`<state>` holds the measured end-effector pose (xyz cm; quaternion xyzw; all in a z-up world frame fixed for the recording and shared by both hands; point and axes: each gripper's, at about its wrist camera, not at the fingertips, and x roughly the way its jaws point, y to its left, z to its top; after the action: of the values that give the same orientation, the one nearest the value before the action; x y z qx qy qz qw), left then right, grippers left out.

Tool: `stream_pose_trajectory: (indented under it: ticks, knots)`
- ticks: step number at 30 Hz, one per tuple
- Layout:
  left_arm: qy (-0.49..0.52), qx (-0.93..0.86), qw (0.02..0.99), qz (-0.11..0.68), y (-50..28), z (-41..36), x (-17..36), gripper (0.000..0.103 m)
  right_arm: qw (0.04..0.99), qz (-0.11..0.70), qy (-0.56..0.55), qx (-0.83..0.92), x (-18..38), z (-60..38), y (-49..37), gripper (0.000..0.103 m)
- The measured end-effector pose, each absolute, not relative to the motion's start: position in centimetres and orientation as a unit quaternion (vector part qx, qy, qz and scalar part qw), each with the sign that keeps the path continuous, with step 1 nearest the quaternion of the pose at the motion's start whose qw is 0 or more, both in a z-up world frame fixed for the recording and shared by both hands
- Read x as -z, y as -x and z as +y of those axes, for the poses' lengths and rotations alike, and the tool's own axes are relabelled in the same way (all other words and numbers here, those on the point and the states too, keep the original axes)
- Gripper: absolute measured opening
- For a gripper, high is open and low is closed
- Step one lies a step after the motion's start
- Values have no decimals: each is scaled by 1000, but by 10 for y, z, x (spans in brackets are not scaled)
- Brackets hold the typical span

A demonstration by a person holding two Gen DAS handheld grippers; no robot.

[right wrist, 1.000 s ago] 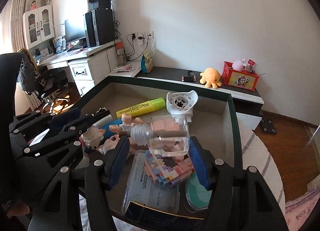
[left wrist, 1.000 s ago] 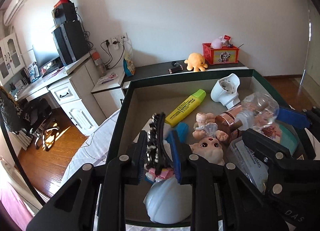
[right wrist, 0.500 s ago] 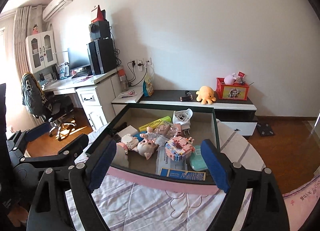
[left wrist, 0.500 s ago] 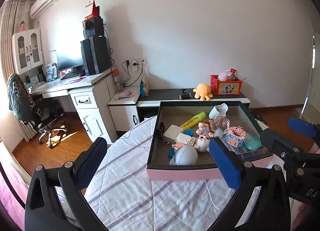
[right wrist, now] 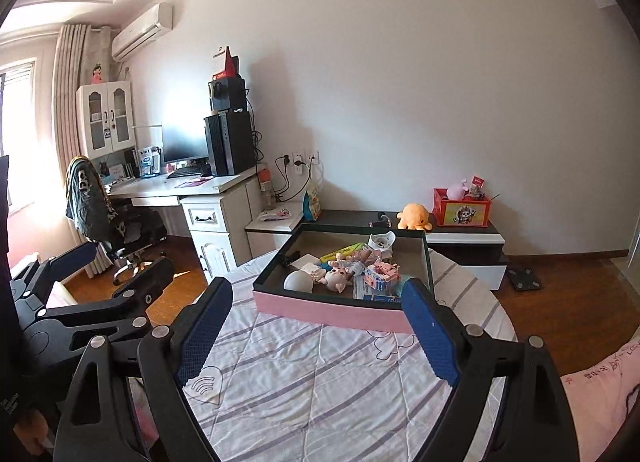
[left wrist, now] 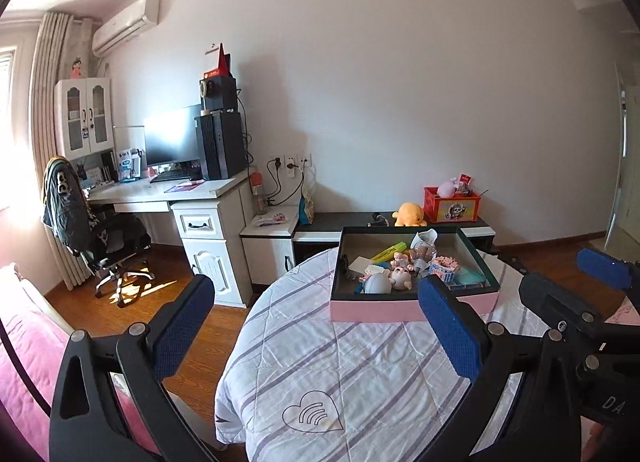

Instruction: Organize rigid objects

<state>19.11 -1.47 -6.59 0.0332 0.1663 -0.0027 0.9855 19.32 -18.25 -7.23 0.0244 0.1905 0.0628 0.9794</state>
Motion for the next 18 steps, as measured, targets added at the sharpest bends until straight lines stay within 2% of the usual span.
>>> stream_pose_trajectory:
  ticks: [18]
  knots:
    - [-27,1,995,97,-67,-11,12,103,992,125,5,-27,15,-172,-67,88]
